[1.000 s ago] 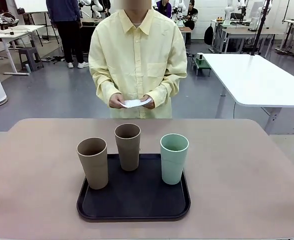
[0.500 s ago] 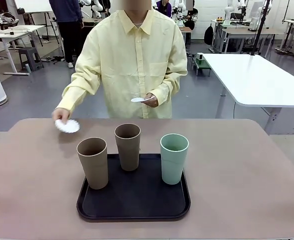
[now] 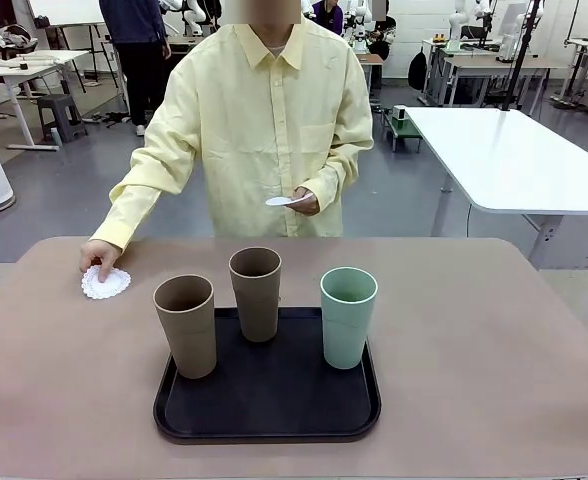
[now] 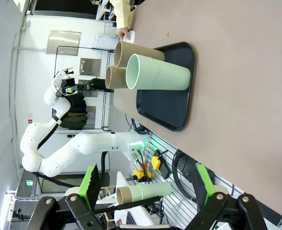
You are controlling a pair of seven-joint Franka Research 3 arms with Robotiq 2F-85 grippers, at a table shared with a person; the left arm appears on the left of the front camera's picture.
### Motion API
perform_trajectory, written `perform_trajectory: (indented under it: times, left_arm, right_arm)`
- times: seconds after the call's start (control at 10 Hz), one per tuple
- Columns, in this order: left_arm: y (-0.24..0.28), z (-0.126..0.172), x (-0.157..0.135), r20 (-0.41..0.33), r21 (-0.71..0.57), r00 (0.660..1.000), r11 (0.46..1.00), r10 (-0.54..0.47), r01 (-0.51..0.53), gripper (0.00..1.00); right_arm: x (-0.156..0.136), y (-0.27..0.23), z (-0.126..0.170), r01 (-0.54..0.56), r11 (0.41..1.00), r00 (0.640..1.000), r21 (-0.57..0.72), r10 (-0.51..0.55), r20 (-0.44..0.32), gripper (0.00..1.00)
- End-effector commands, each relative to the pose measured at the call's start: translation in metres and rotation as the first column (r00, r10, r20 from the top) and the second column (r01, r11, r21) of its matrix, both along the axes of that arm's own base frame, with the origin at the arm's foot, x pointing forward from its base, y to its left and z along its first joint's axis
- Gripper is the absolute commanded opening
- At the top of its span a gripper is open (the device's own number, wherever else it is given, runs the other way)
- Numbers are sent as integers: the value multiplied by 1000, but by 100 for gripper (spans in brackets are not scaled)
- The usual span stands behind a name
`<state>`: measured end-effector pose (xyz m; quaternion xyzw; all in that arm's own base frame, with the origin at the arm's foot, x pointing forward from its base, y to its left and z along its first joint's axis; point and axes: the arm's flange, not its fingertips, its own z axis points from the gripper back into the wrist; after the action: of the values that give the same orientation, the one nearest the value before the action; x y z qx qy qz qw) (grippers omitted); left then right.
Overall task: Place coasters on the table and set cups on them.
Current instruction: Pick up one Reusable plastic cup and place it on a coaster set by the human.
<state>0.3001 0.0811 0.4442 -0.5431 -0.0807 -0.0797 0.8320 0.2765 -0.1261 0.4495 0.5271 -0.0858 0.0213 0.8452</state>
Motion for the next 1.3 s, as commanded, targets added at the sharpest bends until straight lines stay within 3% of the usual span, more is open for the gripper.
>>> perform_trajectory:
  times: [0.0,1.0,1.1,1.2]
  left_arm:
    - [3,0,-1,6,-14,1000,1000,1,-1,100]
    - [0,0,0,0,0,1000,1000,0,0,100]
    - [-9,8,11,161,154,980,984,-119,94,100]
    - [-26,14,24,267,320,940,940,-210,119,100]
  right_arm:
    - [1,0,0,-2,1000,1000,17,2,9,100]
    - [1,0,0,-2,1000,1000,17,2,9,100]
    - [1,0,0,-2,1000,1000,17,2,9,100]
    - [1,0,0,-2,1000,1000,17,2,9,100]
